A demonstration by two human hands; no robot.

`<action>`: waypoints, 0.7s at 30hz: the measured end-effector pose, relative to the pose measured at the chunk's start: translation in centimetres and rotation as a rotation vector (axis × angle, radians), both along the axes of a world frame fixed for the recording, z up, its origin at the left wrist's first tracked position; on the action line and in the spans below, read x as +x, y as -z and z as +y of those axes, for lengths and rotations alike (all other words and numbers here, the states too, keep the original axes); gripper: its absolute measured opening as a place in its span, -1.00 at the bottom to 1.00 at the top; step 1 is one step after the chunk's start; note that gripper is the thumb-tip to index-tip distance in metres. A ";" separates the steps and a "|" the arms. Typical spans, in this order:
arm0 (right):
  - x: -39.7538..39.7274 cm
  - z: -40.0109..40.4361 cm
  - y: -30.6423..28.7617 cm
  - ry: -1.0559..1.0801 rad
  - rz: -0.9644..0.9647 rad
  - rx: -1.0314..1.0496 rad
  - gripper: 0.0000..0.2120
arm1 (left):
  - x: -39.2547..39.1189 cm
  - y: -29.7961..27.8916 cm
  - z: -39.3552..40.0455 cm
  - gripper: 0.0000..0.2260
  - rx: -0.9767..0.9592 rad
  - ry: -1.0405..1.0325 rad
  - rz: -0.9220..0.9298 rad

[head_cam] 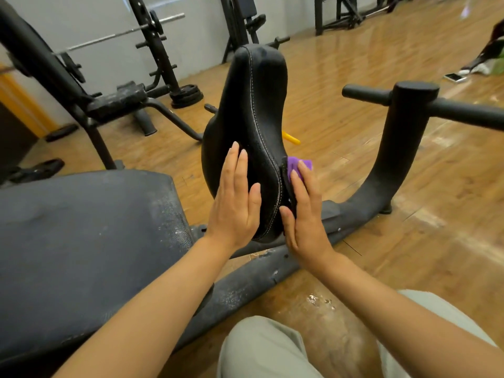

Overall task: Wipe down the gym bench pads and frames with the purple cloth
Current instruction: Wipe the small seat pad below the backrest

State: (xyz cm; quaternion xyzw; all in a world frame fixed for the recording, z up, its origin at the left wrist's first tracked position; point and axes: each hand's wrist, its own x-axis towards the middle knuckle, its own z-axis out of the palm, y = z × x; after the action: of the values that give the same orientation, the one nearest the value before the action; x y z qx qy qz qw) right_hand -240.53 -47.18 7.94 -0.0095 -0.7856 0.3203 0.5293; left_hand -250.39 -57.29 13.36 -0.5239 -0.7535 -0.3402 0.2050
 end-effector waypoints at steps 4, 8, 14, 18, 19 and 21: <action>-0.5 2.8 -4.4 -0.014 -0.033 0.133 -0.63 | -0.2 0.2 0.1 -0.51 0.008 -0.014 0.033; -0.8 3.8 -7.1 -0.024 -0.118 0.204 -0.68 | -0.2 0.0 0.0 -0.51 0.001 -0.038 0.050; -0.3 3.8 -7.7 -0.037 -0.191 0.201 -0.63 | -1.0 -0.2 -0.4 -0.49 0.036 -0.001 -0.015; 0.3 4.5 -8.2 -0.138 -0.201 0.176 -0.67 | 0.4 -1.1 -1.1 -0.50 0.058 -0.004 -0.200; 0.4 4.9 -8.5 -0.159 -0.220 0.184 -0.68 | 0.9 -1.5 -1.3 -0.51 0.056 -0.027 -0.230; 0.6 5.9 -9.4 -0.194 -0.275 0.216 -0.68 | 1.8 -2.6 -1.4 -0.51 0.033 -0.079 -0.307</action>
State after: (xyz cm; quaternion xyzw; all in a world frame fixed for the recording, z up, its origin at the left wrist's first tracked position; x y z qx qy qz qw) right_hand -239.89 -41.33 17.39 0.0793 -0.8775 0.2795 0.3816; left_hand -248.59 -58.69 15.96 -0.4321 -0.7903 -0.4204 0.1093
